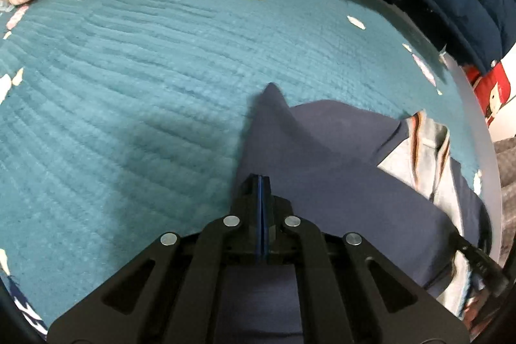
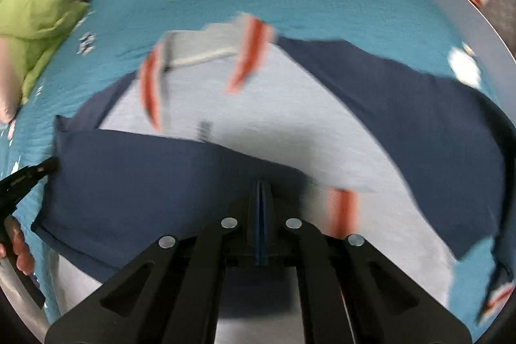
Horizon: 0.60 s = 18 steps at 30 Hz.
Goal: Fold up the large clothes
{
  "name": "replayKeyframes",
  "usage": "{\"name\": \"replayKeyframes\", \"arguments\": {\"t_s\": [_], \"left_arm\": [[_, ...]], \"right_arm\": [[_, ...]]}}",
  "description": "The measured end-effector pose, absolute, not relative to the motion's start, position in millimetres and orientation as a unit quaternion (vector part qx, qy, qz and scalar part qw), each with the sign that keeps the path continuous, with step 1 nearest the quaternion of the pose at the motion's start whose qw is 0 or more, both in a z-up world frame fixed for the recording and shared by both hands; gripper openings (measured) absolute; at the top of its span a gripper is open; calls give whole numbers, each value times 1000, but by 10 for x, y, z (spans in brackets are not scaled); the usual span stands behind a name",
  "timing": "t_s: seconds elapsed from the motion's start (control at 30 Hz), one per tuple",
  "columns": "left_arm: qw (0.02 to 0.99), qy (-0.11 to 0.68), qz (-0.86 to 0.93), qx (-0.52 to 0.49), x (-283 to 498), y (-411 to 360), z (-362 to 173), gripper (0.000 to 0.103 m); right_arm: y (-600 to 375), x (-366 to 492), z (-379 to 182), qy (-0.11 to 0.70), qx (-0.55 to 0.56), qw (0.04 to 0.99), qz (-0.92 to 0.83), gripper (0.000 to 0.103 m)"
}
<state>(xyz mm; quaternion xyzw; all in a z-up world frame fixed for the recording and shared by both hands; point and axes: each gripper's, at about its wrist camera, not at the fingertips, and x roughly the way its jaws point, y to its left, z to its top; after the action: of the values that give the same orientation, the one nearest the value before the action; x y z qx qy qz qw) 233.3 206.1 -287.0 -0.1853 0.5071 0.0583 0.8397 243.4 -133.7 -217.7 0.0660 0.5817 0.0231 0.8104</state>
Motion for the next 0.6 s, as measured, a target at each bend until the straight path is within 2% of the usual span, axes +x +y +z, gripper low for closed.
{"name": "replayKeyframes", "arguments": {"t_s": [0.1,0.3,0.47,0.5,0.57,0.6], "left_arm": [[843,504,60,-179,2377,2060,-2977,2],[842,513,70,-153,2307,1932,-2722,3],[851,506,58,-130,2086,1704,-2481,3],[851,507,55,-126,2049,1648,-2445,4],[854,506,44,-113,1952,1471,-2343,12],[855,505,39,-111,1914,1405,-2310,16]], "right_arm": [[-1334,2479,-2354,579,70,812,32,0],[-1347,2386,-2147,573,80,815,26,0],[-1454,2275,-1881,540,106,834,32,7],[-1510,2228,-1804,532,109,839,31,12],[-1621,2111,-1683,520,111,847,16,39],[-1659,2094,-1648,513,111,851,8,62]]}}
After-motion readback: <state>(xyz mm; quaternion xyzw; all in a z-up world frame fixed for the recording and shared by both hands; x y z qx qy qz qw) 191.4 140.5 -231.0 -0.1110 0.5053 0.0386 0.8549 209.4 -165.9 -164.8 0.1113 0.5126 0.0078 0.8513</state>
